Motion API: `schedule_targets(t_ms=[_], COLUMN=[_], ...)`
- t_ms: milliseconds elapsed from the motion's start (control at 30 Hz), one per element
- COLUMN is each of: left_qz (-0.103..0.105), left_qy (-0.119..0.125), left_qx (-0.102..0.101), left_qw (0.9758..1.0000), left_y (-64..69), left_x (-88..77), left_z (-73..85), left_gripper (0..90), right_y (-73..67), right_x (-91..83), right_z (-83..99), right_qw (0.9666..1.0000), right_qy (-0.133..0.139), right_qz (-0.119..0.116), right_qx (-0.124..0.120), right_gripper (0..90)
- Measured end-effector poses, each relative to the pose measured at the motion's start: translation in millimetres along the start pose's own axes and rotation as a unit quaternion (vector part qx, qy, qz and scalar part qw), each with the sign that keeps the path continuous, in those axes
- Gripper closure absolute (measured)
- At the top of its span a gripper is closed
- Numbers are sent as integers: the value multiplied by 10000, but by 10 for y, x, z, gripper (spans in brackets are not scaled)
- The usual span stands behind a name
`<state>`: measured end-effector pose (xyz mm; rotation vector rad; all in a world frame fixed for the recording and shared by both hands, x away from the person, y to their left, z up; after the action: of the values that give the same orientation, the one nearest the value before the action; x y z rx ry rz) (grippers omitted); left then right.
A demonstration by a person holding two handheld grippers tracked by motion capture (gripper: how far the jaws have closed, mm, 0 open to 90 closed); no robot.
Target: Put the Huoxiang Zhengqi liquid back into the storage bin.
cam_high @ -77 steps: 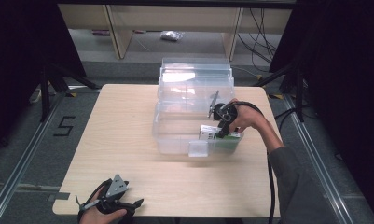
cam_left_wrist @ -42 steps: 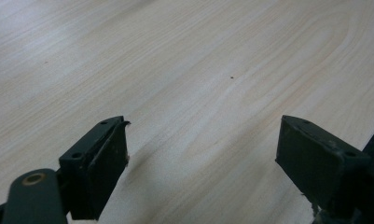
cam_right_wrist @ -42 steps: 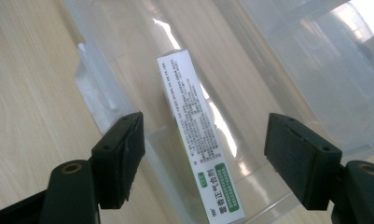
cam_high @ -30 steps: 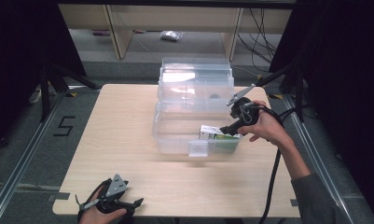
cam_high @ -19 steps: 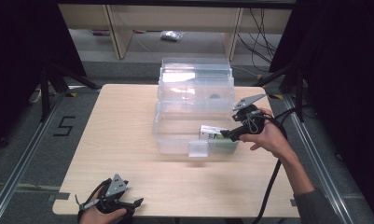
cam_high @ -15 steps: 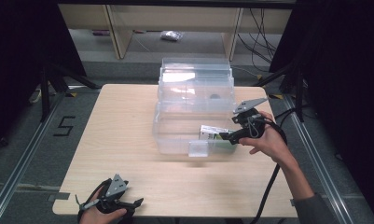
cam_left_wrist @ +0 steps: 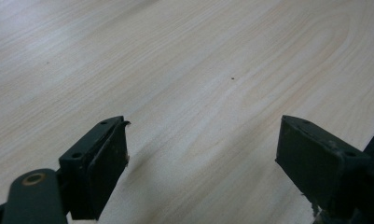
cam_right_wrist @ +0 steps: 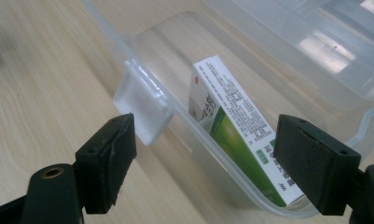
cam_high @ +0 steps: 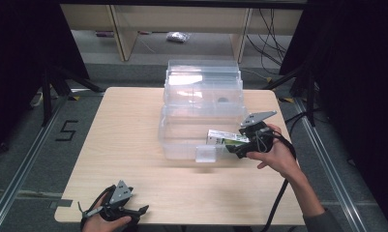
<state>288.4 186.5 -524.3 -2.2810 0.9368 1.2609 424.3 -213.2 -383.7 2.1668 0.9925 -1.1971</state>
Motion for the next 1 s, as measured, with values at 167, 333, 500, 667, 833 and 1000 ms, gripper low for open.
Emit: schedule_targets(t_ms=[167,333,500,667,833,1000], left_qz=[-13,-8,-17,-30,-44,-27], left_qy=[-39,-12,21,10,16,83], left_qx=[15,8,1,22,31,-39], left_qw=[10000,10000,10000,10000,10000,10000], left_y=[0,2,-1,1,-1,14], left_x=[-4,0,3,0,-4,1], left_z=[0,0,2,1,1,-3], left_gripper=[160,160,160,160,160,160], right_y=[-67,-164,-224,-261,-320,-383], right_x=[-21,-19,38,91,160,182], right_z=[60,125,208,281,325,349], right_qw=[10000,9995,9993,9992,9986,9986], right_qy=[70,173,249,253,433,376], right_qz=[-45,-93,-161,-225,-150,-217], right_qx=[42,249,242,214,247,289], right_gripper=[223,221,219,222,218,217])
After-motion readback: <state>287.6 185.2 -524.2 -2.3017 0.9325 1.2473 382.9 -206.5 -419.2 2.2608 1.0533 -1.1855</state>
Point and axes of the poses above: each handheld gripper's, and its own axes: x roughly forward along the jaws, z roughly out of its underside, y roughly to its right, the point moved 2 cm from there along x, roughly forward along the jaws, and after that the axes turned 13 degrees about -y, right-handed, at the moved point
